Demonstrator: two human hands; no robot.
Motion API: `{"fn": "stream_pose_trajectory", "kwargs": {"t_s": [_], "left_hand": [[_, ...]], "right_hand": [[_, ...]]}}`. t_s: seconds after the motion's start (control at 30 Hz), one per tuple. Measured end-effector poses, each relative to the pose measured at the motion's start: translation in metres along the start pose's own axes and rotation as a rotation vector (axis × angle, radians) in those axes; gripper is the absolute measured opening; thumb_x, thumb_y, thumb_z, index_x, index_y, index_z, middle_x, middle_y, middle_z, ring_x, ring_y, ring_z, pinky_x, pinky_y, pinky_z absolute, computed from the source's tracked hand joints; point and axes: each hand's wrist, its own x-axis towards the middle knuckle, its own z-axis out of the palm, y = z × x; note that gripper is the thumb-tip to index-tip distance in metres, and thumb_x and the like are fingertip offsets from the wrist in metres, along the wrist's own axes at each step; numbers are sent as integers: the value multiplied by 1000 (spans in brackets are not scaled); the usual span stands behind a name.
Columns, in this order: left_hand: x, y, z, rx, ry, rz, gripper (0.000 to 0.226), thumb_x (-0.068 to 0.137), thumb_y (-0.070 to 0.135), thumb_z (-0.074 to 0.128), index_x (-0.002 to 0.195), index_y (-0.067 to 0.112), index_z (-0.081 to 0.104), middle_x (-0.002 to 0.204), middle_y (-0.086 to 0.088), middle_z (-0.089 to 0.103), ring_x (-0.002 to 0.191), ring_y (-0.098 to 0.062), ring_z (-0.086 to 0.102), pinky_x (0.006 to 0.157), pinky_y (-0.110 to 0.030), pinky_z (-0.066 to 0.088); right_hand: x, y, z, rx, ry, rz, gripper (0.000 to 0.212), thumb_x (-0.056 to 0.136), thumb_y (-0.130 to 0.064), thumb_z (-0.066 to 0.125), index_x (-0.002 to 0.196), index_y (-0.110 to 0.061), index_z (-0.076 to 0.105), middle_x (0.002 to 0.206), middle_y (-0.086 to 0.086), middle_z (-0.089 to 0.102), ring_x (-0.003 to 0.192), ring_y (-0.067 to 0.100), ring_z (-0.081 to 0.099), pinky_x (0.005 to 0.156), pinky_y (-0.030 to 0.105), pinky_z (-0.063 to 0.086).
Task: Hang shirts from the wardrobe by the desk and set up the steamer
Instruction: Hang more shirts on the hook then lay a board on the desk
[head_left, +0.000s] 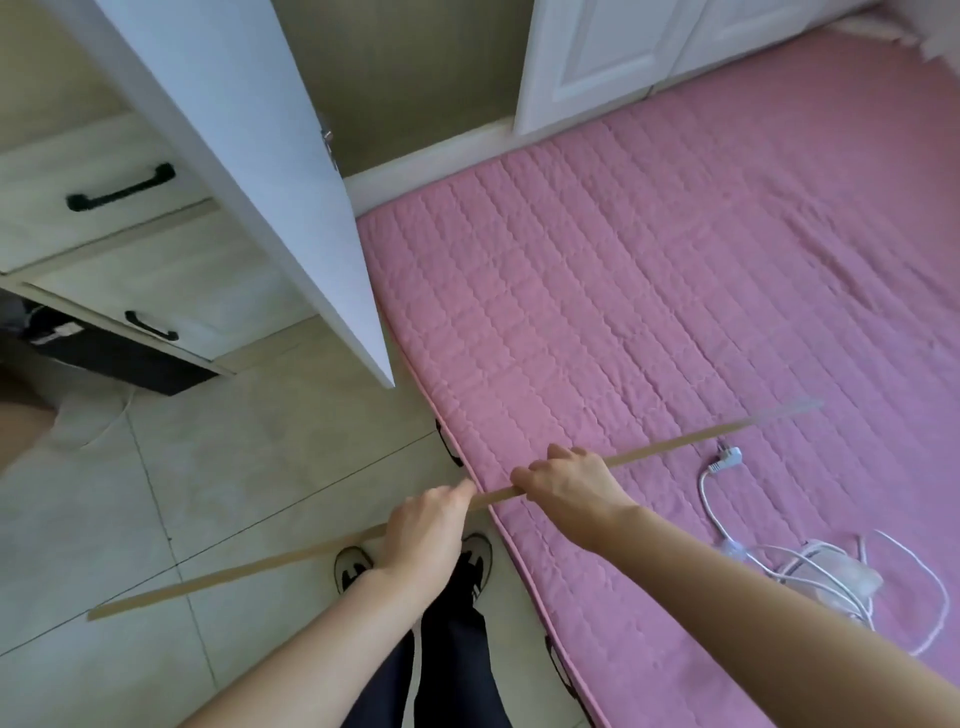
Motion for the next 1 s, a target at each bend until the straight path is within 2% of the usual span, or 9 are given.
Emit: {"fn": "stream_pose_trajectory", "kwargs": {"t_s": [0.1, 0.17, 0.37, 0.53, 0.63, 0.7, 0.77, 0.9, 1.0], "left_hand": [[-18, -24, -15, 61, 64, 69, 29, 75, 12, 76, 90, 32, 62, 70, 9, 66, 61, -17, 66, 49, -29, 45], [-35, -39, -27, 88, 89, 106, 35, 67, 12, 81, 89, 32, 62, 70, 11, 66, 62, -14, 64, 53, -28, 43], [-99, -83, -68, 94, 270, 160, 33, 74, 10, 75, 97, 29, 62, 86, 13, 67, 77, -16, 60, 65, -31, 37], [-150, -126, -96, 79, 416, 186, 10, 86, 31, 64, 93, 26, 59, 85, 12, 63, 79, -16, 57, 68, -31, 35], [-188, -154, -104, 61, 457, 184, 16, 92, 36, 47, 95, 25, 58, 86, 11, 60, 80, -17, 56, 69, -31, 33], [-216, -172, -107, 37, 498, 173, 14, 94, 34, 51, 98, 24, 60, 88, 11, 61, 81, -16, 57, 73, -29, 33], [-242, -190, -113, 13, 543, 154, 10, 93, 31, 59, 100, 23, 62, 89, 12, 62, 84, -15, 58, 82, -29, 36], [-291, -223, -125, -15, 618, 111, 14, 88, 28, 67, 100, 21, 64, 90, 11, 64, 85, -16, 60, 92, -34, 39], [-326, -245, -132, -13, 654, 70, 14, 86, 27, 69, 97, 21, 64, 88, 11, 64, 84, -15, 60, 90, -32, 40]], "right_hand": [[-2, -20, -18, 7, 0, 21, 26, 92, -1, 46, 113, -16, 51, 99, 0, 66, 97, 26, 54, 68, 34, 37], [-5, -41, -34, 32, -13, 14, 27, 90, 1, 46, 111, -14, 50, 97, 2, 65, 96, 27, 54, 65, 33, 34], [-21, -116, -80, 117, 24, 19, 29, 87, 4, 43, 110, -13, 48, 89, 3, 63, 93, 26, 54, 65, 31, 34], [-24, -171, -100, 123, 113, 3, 23, 89, -9, 55, 108, -19, 47, 82, 0, 63, 87, 25, 54, 66, 33, 38], [-30, -210, -108, 79, 186, -61, 39, 75, -11, 72, 100, -20, 44, 61, -6, 56, 68, 21, 52, 56, 31, 38], [-35, -238, -114, 63, 238, -87, 50, 62, -11, 79, 93, -22, 41, 51, -8, 50, 57, 19, 46, 50, 30, 39], [-37, -266, -121, 61, 333, -119, 40, 70, -14, 76, 92, -23, 43, 54, -8, 52, 58, 20, 46, 53, 34, 45], [-36, -317, -134, 53, 460, -186, 4, 94, -27, 48, 97, -24, 46, 68, -8, 57, 67, 22, 50, 59, 37, 46], [-35, -355, -137, 56, 454, -213, 10, 95, -31, 41, 102, -27, 48, 75, -10, 56, 71, 20, 52, 60, 34, 45]]}}
